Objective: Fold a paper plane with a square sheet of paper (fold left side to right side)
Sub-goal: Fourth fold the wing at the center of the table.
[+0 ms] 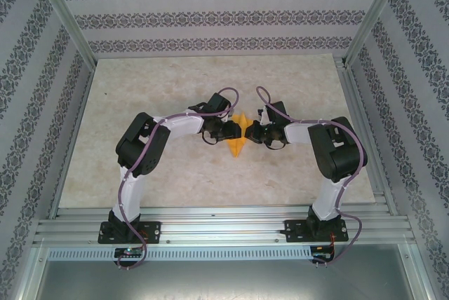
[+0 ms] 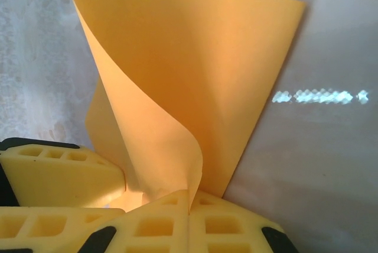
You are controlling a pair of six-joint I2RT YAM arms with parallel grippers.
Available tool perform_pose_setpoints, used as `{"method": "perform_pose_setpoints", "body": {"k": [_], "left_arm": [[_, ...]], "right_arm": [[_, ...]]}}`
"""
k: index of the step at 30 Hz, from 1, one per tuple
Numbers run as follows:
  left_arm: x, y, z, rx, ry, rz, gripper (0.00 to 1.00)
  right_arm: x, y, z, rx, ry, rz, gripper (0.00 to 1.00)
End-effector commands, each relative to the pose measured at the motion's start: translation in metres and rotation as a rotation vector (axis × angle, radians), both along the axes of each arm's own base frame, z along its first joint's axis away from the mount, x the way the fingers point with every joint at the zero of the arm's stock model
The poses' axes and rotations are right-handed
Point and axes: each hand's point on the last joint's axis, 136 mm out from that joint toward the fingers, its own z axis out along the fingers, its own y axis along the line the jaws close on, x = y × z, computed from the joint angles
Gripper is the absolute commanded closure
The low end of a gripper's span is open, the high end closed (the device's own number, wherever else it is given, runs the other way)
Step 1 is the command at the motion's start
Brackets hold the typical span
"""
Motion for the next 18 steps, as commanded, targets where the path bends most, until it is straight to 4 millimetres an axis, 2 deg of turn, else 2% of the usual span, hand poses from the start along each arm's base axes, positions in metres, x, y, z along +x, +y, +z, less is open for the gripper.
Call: {"method": "perform_pose_setpoints", "body": {"k": [1, 5, 10, 15, 18], "left_arm": [[-0.03, 0.03, -0.055, 0.178, 0.092, -0.011, 0.56], [-0.024, 0.03, -0.023, 0.171, 0.032, -0.023, 0.52], [-0.021, 0.03, 0.012, 0.149, -0.031, -0.031, 0.51], [-0.026, 0.027, 0.027, 0.123, -0.044, -0.044, 0.51], [-0.035, 0.009, 0.029, 0.054, -0.027, -0.082, 0.51]], "right_arm": [[0.0, -0.002, -0.015, -0.051, 0.012, 0.008, 0.96], [-0.002, -0.002, -0.02, -0.065, 0.026, 0.016, 0.96], [-0.003, -0.002, -0.02, -0.073, 0.03, 0.018, 0.96], [-0.003, -0.001, -0.019, -0.072, 0.027, 0.023, 0.95], [-0.004, -0.001, -0.019, -0.071, 0.027, 0.022, 0.95]]}}
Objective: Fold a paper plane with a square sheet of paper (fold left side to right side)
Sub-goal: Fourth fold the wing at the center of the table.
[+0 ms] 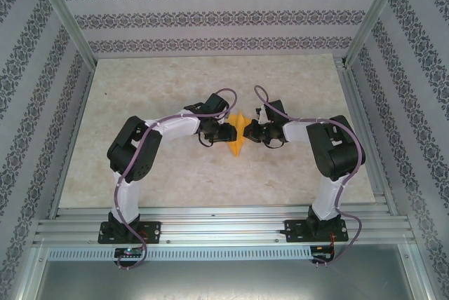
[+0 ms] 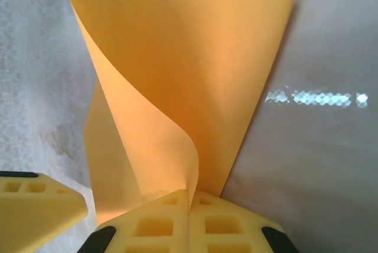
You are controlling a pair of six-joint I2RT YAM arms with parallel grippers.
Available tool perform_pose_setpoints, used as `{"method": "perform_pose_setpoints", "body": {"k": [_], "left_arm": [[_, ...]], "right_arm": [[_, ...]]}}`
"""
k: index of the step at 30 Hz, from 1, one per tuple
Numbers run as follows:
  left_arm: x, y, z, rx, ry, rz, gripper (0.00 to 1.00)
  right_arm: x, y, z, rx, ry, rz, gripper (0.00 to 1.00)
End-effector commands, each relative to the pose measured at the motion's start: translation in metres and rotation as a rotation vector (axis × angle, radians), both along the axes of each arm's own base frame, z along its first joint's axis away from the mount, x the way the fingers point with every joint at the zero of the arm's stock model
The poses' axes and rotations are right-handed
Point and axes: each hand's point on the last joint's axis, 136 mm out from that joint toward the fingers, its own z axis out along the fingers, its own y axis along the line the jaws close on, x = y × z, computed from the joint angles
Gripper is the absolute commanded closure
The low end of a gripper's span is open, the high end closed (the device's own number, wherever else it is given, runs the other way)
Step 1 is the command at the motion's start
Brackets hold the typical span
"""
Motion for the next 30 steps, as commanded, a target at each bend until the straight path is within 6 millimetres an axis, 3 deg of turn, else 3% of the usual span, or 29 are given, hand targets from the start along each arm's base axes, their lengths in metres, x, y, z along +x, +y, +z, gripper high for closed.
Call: {"method": "perform_pose_setpoints", "body": {"k": [1, 7, 13, 16, 25, 30], "left_arm": [[-0.019, -0.02, 0.01, -0.071, 0.017, -0.067, 0.51], [-0.022, -0.041, 0.014, -0.117, 0.013, -0.086, 0.53], [-0.02, -0.034, 0.028, -0.085, -0.027, -0.085, 0.59], [-0.024, -0.041, 0.031, -0.129, -0.014, -0.1, 0.62], [-0.023, -0.061, 0.032, -0.217, -0.012, -0.118, 0.66], [-0.025, -0.061, 0.016, -0.202, 0.018, -0.119, 0.66]], "right_arm": [[-0.008, -0.005, -0.019, -0.065, 0.036, 0.003, 0.95], [-0.009, -0.005, -0.019, -0.068, 0.037, 0.007, 0.95], [-0.009, -0.006, -0.02, -0.072, 0.038, 0.007, 0.95], [-0.009, -0.005, -0.02, -0.071, 0.038, 0.008, 0.95], [-0.01, -0.004, -0.02, -0.073, 0.038, 0.013, 0.95], [-0.01, -0.002, -0.02, -0.07, 0.037, 0.016, 0.95]]}}
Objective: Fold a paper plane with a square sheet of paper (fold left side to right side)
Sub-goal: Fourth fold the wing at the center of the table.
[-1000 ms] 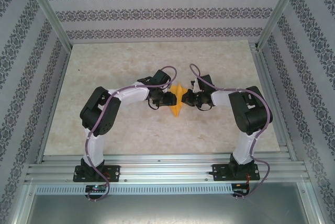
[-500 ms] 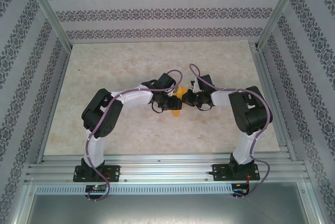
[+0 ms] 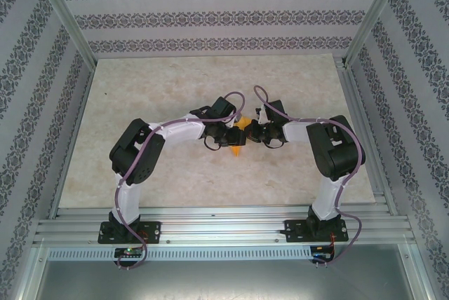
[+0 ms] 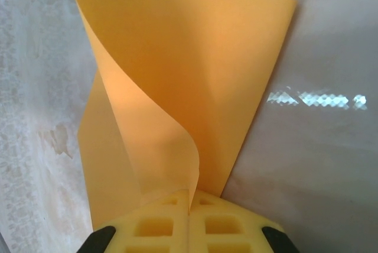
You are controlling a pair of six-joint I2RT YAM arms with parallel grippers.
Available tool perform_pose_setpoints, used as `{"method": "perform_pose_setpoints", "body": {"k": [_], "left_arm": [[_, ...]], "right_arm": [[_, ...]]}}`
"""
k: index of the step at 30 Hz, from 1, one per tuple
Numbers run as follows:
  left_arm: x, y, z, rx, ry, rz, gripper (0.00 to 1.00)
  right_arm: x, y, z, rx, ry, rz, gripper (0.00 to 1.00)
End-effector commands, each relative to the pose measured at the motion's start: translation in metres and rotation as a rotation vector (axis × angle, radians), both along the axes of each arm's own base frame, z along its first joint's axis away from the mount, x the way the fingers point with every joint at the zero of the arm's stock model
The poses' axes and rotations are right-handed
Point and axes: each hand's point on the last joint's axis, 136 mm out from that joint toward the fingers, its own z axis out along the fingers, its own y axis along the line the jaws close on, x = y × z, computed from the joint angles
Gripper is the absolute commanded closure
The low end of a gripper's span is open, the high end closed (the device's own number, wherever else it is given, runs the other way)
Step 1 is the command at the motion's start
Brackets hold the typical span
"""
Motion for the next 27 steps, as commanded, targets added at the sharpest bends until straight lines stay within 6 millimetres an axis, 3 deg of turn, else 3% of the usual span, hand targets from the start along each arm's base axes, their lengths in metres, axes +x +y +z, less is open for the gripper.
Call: {"method": "perform_pose_setpoints", "body": {"k": [1, 11, 17, 22, 27], "left_arm": [[0.0, -0.016, -0.003, -0.054, -0.007, -0.024, 0.66], [-0.008, -0.004, -0.035, 0.012, 0.034, -0.01, 0.67], [-0.023, 0.018, -0.058, 0.1, 0.066, -0.002, 0.69], [-0.035, 0.037, -0.079, 0.165, 0.087, 0.017, 0.7], [-0.039, 0.045, -0.086, 0.191, 0.091, 0.028, 0.7]], "right_arm": [[-0.009, -0.003, -0.019, -0.063, 0.042, 0.006, 0.95], [-0.011, -0.003, -0.02, -0.07, 0.045, 0.009, 0.95], [-0.009, -0.002, -0.017, -0.067, 0.04, 0.013, 0.95], [-0.002, 0.001, 0.002, -0.003, 0.006, 0.019, 0.89], [0.001, 0.001, 0.031, 0.048, -0.042, 0.048, 0.79]]}}
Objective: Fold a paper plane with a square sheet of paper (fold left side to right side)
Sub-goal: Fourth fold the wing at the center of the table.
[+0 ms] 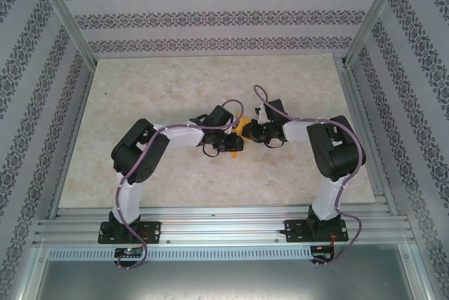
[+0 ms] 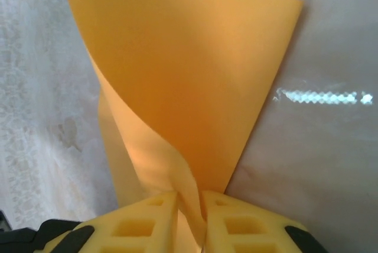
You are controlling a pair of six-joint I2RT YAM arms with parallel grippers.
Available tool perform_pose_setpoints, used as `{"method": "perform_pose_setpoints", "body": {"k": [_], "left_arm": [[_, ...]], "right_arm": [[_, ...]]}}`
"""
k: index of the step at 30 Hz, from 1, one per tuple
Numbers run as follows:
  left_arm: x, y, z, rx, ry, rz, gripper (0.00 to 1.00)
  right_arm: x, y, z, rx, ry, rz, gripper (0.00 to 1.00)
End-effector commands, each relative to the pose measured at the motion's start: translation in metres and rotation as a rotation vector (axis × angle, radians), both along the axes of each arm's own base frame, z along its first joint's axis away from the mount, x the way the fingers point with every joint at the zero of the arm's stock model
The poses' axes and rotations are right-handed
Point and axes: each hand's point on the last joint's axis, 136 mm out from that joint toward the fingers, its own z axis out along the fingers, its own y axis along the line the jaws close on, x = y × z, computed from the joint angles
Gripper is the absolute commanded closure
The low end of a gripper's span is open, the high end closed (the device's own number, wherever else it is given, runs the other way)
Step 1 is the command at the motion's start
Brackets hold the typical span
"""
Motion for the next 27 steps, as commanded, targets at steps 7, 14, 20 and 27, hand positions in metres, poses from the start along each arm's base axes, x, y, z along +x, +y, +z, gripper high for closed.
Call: {"method": "perform_pose_setpoints", "body": {"k": [7, 14, 20, 27], "left_arm": [[-0.035, 0.039, -0.053, 0.188, 0.12, 0.03, 0.71], [-0.036, 0.041, -0.054, 0.194, 0.117, 0.029, 0.72], [-0.039, 0.046, -0.058, 0.22, 0.12, 0.027, 0.72], [-0.043, 0.053, -0.063, 0.242, 0.127, 0.027, 0.72]], "right_arm": [[-0.005, 0.0, 0.022, 0.035, -0.027, 0.062, 0.77], [0.001, 0.001, 0.02, 0.026, -0.047, 0.073, 0.96], [0.009, -0.003, 0.009, -0.034, -0.036, 0.082, 1.0], [0.013, -0.013, -0.009, -0.101, -0.007, 0.066, 1.0]]}}
